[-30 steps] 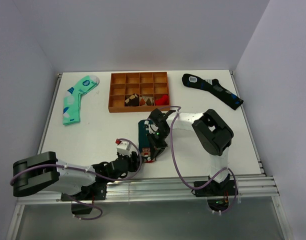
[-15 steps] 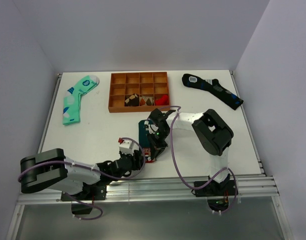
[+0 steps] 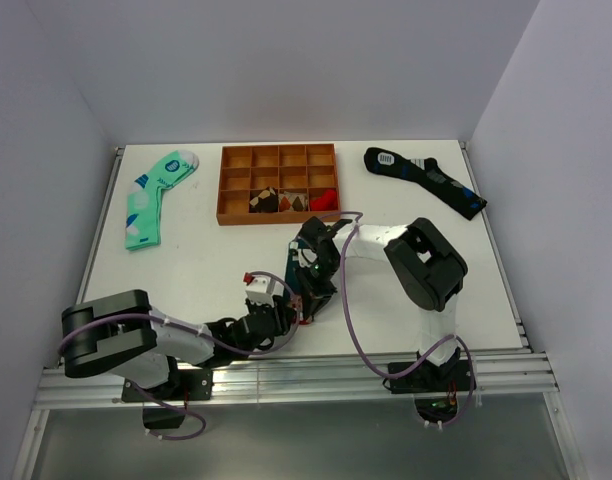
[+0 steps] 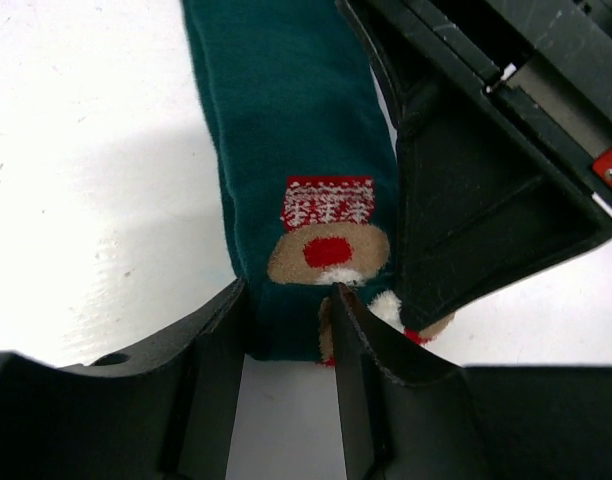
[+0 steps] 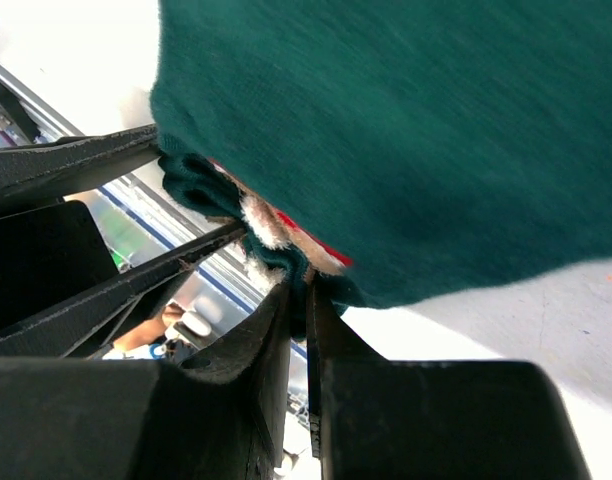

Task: Roll the socks
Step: Roll the sock at the center of the board.

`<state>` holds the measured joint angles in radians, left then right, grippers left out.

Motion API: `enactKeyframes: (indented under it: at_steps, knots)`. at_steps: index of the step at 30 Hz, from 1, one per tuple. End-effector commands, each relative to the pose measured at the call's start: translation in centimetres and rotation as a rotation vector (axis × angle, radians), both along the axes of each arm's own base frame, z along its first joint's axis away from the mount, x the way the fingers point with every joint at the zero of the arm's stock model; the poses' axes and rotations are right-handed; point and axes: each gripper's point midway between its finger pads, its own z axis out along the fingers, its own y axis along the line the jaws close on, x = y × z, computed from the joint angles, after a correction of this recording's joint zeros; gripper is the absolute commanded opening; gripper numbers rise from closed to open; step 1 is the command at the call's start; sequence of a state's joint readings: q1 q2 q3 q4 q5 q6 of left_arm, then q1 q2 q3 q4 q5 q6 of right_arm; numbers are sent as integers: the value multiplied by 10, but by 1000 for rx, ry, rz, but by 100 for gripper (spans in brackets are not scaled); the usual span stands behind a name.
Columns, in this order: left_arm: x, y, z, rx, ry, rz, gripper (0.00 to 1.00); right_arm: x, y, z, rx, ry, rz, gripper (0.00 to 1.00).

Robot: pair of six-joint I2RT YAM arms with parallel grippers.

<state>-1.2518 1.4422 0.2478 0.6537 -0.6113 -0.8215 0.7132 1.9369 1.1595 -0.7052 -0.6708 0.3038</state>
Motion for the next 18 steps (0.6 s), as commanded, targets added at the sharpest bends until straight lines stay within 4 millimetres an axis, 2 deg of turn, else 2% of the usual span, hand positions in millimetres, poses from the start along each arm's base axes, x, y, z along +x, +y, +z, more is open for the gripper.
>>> enactKeyframes:
  at_steps: [1,5,11,12,17,18]
  knots:
    - [-6,6,-22,71,51,5,44,1,1,4,15,2,8,7]
    - [-8,8,-28,81,78,18,36,0,0,3,13,-10,8,8]
    - [-12,11,-35,135,114,6,19,8,2,3,38,-84,-52,14]
    - [-12,8,-33,136,116,4,13,9,2,0,44,-98,-61,15]
    - [-18,7,-36,185,161,-13,6,19,1,3,53,-193,-137,25]
    - [-19,10,-38,197,177,-7,5,21,0,1,61,-216,-154,29]
